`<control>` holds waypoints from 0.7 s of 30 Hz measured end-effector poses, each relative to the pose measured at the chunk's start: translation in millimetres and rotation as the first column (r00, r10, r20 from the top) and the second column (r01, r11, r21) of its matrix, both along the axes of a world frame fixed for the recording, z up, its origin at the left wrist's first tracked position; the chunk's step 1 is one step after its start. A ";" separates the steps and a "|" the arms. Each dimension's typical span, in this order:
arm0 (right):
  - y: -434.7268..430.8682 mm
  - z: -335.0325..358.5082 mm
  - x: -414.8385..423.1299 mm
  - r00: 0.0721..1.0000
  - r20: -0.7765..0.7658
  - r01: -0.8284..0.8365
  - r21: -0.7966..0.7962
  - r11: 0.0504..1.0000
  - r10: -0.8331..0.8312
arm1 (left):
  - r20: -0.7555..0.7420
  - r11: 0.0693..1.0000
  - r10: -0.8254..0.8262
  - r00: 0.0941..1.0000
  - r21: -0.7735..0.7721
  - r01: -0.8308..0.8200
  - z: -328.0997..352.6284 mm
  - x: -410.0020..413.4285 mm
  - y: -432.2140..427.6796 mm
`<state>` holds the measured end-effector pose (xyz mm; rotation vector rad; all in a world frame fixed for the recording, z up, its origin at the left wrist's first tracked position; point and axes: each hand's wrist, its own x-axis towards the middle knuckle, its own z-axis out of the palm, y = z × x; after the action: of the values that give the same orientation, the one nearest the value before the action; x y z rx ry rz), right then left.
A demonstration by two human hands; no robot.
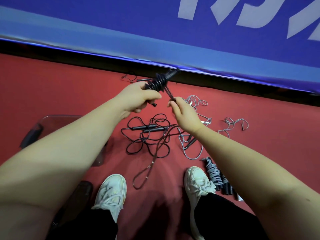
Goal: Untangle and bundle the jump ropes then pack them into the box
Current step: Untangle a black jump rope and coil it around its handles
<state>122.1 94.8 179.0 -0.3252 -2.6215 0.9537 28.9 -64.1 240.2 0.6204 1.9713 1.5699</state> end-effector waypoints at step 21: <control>14.3 71.2 -0.8 0.984 0.176 -0.161 0.860 0.485 0.014 | -0.489 0.760 -0.469 0.735 -0.647 0.054 -50.6 -21.5 -33.4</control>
<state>121.3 109.2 250.2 0.0237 -2.8625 -0.5192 7.4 -97.5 189.6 1.2044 2.5223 0.4758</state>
